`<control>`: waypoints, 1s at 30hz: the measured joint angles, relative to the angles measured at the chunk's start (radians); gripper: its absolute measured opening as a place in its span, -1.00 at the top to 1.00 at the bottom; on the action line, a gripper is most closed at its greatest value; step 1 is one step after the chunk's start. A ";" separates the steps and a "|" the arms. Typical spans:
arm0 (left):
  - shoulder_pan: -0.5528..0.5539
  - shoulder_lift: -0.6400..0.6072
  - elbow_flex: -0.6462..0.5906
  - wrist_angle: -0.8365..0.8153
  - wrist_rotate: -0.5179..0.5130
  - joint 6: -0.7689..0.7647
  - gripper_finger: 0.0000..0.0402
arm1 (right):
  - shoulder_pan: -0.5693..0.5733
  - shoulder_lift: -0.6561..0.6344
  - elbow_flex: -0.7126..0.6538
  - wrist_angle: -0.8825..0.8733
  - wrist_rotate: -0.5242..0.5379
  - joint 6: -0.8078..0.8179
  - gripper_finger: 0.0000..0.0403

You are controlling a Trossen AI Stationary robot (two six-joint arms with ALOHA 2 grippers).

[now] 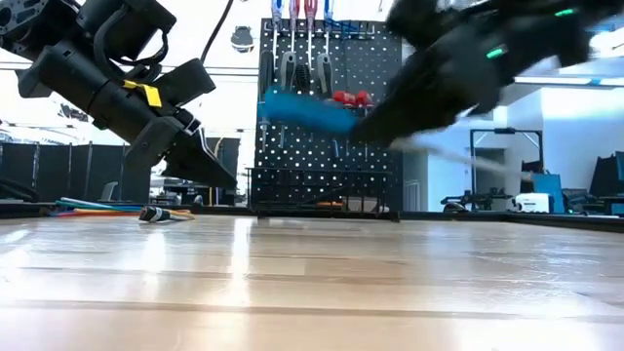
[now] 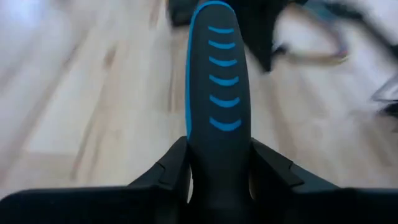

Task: Hang tools onto peg board
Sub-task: Hang the dark blue screwdriver on the pegboard

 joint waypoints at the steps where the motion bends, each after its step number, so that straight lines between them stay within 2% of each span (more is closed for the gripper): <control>1: 0.000 0.000 0.000 0.005 0.000 0.000 1.00 | 0.008 -0.043 -0.060 0.090 0.014 -0.009 0.40; 4: 0.000 0.000 0.000 0.046 0.001 0.014 1.00 | 0.019 -0.145 -0.222 0.442 0.023 -0.056 0.40; 7: 0.000 0.000 0.000 0.106 0.003 0.044 1.00 | 0.009 -0.191 -0.338 0.760 0.015 -0.099 0.40; 12: 0.000 0.021 0.000 0.289 0.081 0.149 1.00 | -0.025 -0.197 -0.377 1.037 -0.070 -0.183 0.40; 17: 0.011 0.090 0.001 0.528 0.226 0.195 1.00 | -0.079 -0.198 -0.299 1.080 -0.177 -0.221 0.40; 22: 0.034 0.130 0.003 0.660 0.335 0.259 0.96 | -0.121 -0.198 -0.199 1.075 -0.289 -0.222 0.40; 25: 0.043 0.127 0.003 0.747 0.369 0.349 0.83 | -0.135 -0.198 -0.157 1.077 -0.318 -0.232 0.40; 30: 0.059 0.120 0.052 0.881 0.369 0.455 0.51 | -0.140 -0.198 -0.109 1.079 -0.334 -0.294 0.40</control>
